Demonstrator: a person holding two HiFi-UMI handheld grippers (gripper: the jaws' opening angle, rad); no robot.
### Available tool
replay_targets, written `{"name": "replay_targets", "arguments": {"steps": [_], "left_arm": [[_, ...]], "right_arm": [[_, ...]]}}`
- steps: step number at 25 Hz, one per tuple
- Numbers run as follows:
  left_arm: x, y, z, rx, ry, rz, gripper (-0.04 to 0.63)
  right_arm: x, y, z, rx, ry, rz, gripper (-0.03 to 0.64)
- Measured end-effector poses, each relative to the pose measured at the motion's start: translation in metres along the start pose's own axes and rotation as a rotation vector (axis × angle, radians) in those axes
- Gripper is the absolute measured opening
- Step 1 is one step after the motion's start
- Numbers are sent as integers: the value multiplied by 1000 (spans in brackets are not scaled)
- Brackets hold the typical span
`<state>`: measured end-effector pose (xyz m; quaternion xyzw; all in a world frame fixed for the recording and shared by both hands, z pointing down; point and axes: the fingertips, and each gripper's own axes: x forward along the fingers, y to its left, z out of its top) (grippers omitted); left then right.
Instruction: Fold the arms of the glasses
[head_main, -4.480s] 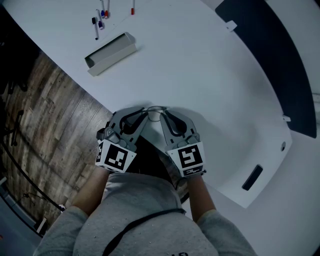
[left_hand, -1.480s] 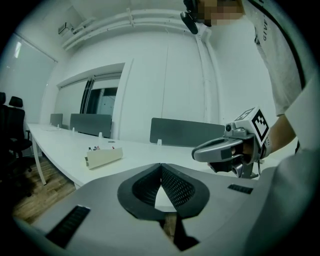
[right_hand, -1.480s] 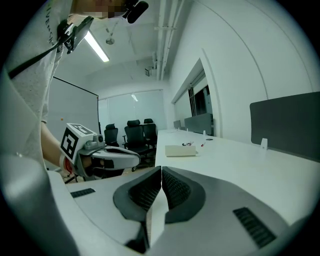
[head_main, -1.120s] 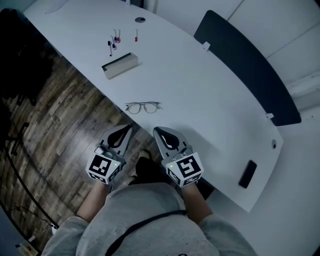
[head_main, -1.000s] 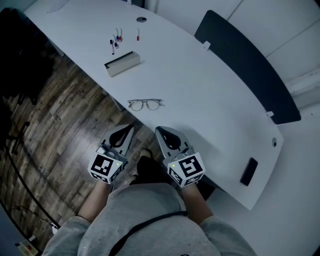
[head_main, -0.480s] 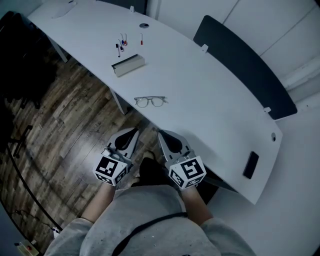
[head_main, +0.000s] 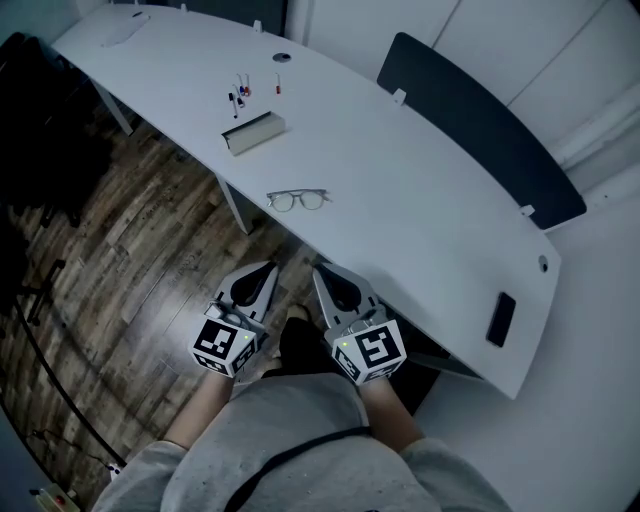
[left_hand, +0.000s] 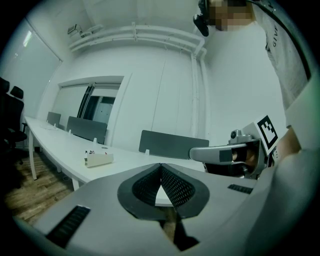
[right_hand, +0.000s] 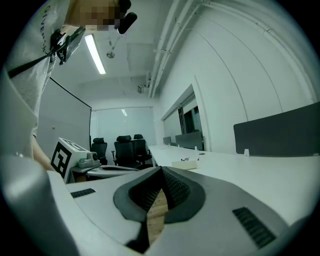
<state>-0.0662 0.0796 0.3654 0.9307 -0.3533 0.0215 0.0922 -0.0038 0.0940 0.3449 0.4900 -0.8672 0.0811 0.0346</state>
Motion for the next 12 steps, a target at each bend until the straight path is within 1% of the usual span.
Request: {"name": "replay_targets", "arguments": {"steps": [4, 8, 12], "left_arm": [[-8, -3, 3, 6, -8, 5, 15], [-16, -7, 6, 5, -13, 4, 15], [-31, -12, 8, 1, -9, 15, 15]], "right_arm": [[-4, 7, 2, -2, -2, -9, 18], [-9, 20, 9, -5, -23, 24, 18], [-19, 35, 9, -12, -10, 35, 18]]}}
